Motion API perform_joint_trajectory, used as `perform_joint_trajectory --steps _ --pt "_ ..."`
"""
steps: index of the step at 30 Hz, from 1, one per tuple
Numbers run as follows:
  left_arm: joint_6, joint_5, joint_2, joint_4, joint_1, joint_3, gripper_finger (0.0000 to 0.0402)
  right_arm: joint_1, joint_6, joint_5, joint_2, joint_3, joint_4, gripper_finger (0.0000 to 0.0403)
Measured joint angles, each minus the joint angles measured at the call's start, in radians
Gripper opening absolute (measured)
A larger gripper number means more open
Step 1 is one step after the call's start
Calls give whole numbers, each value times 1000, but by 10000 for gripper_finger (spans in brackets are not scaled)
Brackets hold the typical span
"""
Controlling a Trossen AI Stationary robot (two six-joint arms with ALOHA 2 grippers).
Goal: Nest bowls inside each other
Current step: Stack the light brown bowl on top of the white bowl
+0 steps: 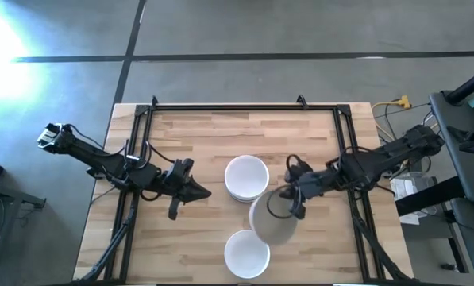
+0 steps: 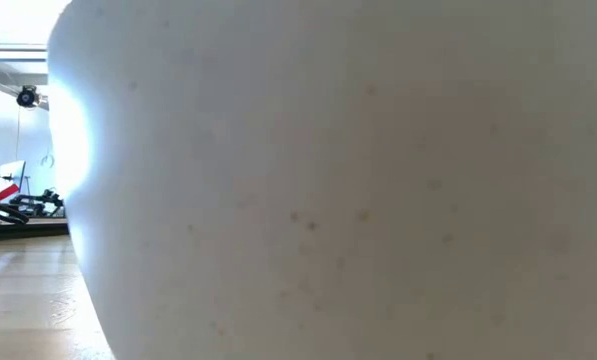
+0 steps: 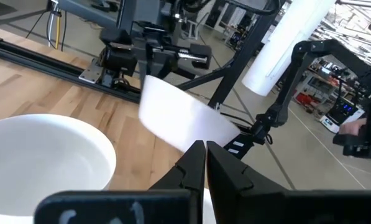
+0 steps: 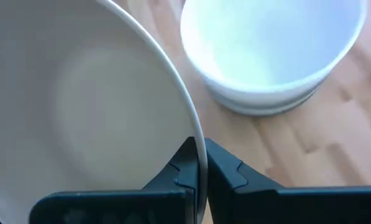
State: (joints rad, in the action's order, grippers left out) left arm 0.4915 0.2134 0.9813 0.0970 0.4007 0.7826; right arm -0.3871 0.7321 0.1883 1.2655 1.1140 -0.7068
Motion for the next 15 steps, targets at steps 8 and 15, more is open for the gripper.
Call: perform_joint_trajectory --steps 8,15 --pt "0 0 0 1 0 0 0 128 -67 48 93 122 -1 9" --pt "1 0 0 8 0 0 0 254 -161 48 177 285 -52 9"
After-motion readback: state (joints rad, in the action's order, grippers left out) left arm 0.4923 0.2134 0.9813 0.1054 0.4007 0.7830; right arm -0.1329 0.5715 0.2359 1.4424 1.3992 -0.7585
